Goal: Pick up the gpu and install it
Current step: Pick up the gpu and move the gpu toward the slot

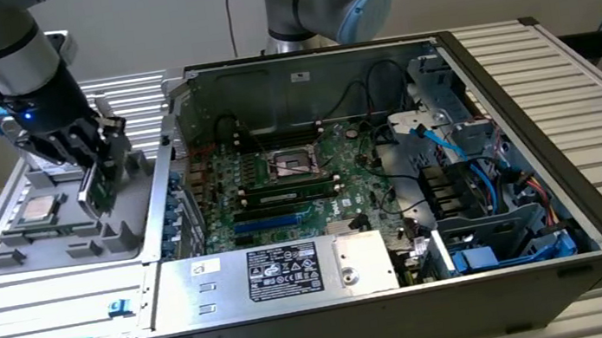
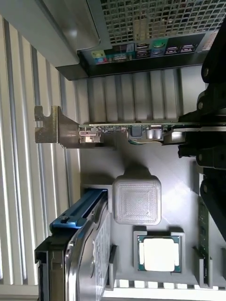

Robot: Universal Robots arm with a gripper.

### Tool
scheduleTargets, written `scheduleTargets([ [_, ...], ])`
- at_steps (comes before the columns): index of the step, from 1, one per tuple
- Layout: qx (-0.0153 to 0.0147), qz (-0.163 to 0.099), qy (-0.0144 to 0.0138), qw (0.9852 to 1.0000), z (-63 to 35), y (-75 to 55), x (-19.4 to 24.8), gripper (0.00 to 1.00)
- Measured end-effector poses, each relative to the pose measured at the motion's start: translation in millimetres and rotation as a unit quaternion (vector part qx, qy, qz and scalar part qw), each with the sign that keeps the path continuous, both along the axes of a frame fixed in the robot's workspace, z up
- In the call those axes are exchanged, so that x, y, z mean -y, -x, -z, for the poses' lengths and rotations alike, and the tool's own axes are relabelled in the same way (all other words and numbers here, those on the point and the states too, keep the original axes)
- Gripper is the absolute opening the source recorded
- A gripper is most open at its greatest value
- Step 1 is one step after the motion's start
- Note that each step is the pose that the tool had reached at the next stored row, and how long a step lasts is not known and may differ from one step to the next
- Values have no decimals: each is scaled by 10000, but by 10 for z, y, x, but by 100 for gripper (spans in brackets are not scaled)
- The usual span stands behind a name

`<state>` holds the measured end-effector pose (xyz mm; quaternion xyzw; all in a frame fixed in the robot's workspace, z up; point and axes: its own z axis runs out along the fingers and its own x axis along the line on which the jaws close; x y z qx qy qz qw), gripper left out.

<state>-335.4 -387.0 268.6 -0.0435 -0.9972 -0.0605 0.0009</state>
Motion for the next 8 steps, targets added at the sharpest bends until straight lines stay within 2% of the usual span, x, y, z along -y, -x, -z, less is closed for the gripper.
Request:
scheduleTargets([
  [8, 0, 0, 7, 10000, -365, 0, 0, 29],
])
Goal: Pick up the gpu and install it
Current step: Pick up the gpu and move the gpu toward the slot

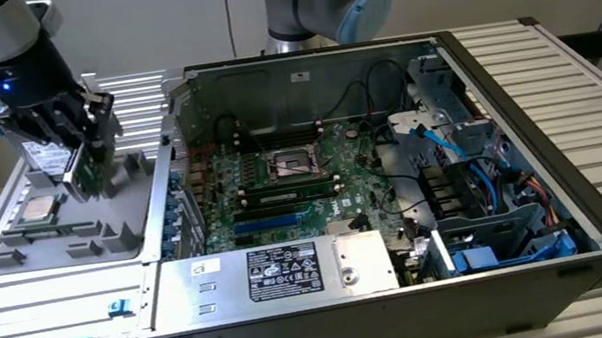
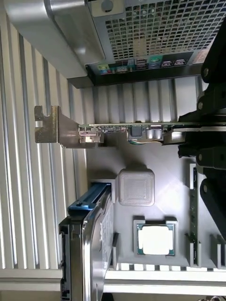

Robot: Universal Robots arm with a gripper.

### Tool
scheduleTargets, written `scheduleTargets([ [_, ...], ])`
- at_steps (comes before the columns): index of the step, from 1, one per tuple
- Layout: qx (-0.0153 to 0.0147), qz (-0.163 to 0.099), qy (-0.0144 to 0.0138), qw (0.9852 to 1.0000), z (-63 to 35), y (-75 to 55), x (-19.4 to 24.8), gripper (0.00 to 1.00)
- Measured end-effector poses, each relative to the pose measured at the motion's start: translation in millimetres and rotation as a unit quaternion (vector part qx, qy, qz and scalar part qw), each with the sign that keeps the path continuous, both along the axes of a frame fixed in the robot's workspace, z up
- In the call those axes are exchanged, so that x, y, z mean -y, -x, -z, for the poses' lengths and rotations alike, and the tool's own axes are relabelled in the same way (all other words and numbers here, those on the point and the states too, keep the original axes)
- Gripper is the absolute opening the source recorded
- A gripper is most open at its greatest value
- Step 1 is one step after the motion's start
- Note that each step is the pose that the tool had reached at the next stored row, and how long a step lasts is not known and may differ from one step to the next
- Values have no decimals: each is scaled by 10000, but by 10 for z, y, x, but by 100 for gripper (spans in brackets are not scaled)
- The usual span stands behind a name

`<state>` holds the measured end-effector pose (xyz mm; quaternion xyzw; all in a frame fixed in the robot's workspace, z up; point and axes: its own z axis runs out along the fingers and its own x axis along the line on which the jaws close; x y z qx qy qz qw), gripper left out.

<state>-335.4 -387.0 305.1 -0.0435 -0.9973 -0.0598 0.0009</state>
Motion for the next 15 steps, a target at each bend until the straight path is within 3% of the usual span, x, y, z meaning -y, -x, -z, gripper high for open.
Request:
scheduleTargets([
  [7, -1, 0, 0, 10000, -316, -10, 11, 29],
  [15, -25, 0, 0, 10000, -681, -179, 83, 29],
])
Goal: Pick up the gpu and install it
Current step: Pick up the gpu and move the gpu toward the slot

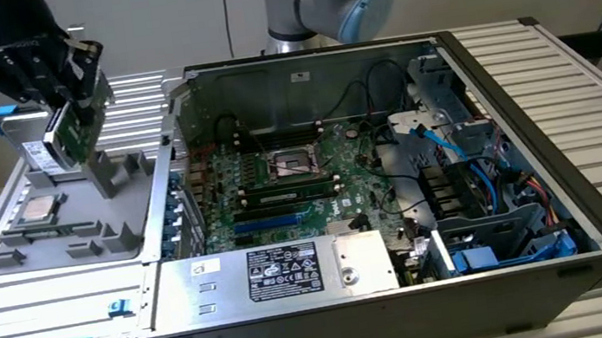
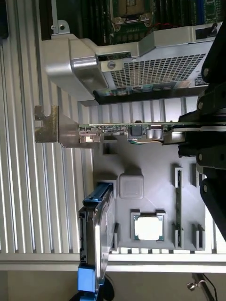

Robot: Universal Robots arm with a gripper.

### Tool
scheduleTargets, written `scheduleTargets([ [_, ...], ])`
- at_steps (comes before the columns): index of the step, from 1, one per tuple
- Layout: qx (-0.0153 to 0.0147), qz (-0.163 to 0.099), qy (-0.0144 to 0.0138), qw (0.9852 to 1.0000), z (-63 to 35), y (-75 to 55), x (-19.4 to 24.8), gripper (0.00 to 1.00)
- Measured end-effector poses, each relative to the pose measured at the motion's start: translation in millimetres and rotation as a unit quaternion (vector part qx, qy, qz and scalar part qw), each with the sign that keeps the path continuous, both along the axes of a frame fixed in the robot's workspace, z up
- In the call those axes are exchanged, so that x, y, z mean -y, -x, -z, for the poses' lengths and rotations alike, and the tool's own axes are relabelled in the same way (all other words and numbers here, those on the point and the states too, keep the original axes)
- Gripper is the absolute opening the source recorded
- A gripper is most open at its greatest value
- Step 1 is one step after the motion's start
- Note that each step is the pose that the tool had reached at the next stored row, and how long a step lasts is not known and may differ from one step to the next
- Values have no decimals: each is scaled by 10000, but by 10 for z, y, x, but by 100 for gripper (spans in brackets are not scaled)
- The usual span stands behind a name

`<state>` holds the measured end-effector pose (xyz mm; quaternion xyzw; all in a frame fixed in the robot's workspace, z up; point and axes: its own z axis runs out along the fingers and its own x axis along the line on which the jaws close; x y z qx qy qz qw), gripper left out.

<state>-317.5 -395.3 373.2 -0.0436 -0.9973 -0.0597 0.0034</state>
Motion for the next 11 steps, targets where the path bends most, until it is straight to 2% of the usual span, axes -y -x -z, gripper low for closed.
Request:
scheduleTargets([
  [11, -34, 0, 0, 10000, -501, -415, 191, 29],
])
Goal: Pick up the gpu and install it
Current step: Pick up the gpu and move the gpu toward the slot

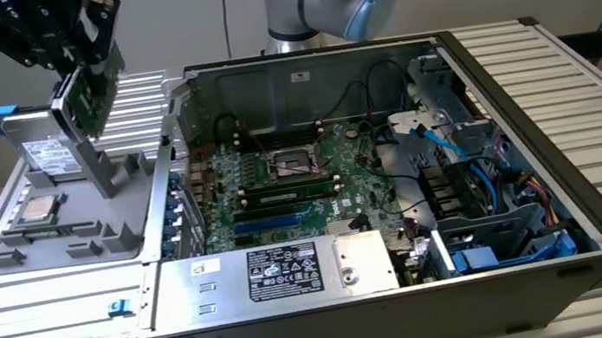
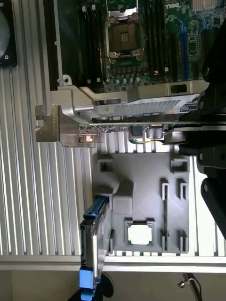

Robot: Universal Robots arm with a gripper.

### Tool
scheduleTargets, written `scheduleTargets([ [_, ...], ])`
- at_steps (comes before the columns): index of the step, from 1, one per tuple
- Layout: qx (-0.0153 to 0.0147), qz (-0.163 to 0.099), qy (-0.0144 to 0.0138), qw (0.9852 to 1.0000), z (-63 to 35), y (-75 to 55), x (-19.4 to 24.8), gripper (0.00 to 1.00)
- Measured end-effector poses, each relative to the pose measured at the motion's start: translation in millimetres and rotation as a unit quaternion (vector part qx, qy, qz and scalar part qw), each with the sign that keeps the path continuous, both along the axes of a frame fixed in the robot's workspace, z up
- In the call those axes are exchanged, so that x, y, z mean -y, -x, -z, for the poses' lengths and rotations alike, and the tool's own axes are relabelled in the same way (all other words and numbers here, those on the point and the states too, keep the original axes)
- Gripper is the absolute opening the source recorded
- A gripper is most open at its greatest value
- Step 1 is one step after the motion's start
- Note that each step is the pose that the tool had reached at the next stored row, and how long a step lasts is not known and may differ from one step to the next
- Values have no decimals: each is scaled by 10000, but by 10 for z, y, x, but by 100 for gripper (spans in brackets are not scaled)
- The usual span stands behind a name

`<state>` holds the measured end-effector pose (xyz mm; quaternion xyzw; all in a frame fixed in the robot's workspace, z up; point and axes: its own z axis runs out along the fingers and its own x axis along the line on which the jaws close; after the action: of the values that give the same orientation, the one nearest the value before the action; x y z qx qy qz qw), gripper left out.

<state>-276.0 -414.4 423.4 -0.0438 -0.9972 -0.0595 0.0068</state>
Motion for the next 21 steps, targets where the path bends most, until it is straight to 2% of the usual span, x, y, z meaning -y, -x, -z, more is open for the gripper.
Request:
scheduleTargets([
  [3, -8, 0, 1, 10000, -109, -125, 43, 29],
  [5, -8, 0, 0, 10000, -132, -219, 61, 29],
  [12, -15, 0, 0, 10000, -148, -534, 99, 29],
  [21, -15, 0, 0, 10000, -138, -946, 122, 29],
])
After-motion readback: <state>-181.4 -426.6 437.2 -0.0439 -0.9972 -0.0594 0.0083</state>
